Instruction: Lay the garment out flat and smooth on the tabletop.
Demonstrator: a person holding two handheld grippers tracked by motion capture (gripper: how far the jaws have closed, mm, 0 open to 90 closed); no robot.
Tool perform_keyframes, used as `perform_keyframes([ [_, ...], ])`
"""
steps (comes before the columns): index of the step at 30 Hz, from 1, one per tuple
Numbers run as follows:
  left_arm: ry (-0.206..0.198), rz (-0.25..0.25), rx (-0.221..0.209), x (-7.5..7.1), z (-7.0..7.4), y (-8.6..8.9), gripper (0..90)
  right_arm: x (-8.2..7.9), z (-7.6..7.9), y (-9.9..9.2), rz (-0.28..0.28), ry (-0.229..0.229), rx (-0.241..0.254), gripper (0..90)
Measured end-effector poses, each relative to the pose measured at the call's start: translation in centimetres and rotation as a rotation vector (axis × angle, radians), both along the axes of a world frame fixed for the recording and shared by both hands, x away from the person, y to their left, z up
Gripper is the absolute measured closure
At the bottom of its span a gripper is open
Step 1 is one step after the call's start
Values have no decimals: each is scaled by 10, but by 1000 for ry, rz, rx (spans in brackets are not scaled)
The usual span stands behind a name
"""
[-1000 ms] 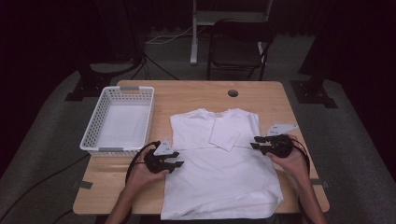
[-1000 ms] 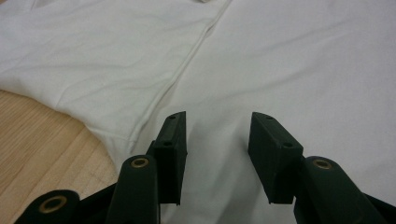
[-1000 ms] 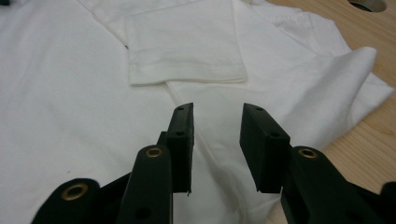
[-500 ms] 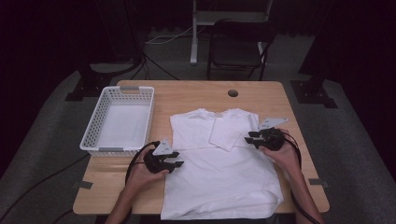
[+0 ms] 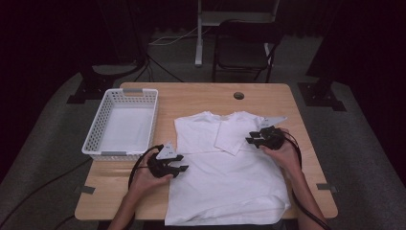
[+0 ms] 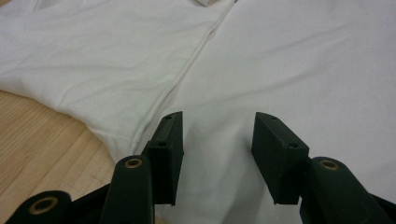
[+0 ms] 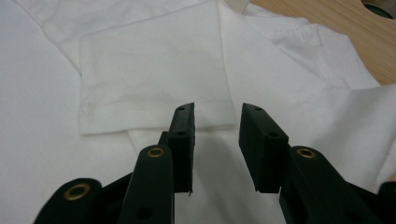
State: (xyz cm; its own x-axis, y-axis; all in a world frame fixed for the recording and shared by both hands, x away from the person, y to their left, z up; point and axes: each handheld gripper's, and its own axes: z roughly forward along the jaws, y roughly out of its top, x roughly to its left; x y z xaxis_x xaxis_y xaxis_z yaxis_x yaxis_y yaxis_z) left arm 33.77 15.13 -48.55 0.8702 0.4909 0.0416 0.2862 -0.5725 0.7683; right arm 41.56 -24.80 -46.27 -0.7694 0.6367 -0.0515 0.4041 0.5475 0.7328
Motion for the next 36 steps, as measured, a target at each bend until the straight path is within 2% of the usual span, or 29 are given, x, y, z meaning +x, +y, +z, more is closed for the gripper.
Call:
perform_keyframes([
  [11, 1, 0, -2, 0, 0, 0, 542, 18, -9, 12, -6, 35, 11, 655],
  [17, 0, 3, -2, 0, 0, 0, 537, 25, -14, 15, -11, 76, 29, 660],
  [22, -1, 7, 0, 0, 0, 0, 535, 26, -14, 14, 0, 100, 43, 737],
  [28, 0, 11, -1, 0, 0, 0, 534, 26, -12, 17, 19, 110, 37, 840],
  [36, 0, 16, 0, -1, 0, 0, 529, 25, -10, 18, 14, 99, 26, 858],
])
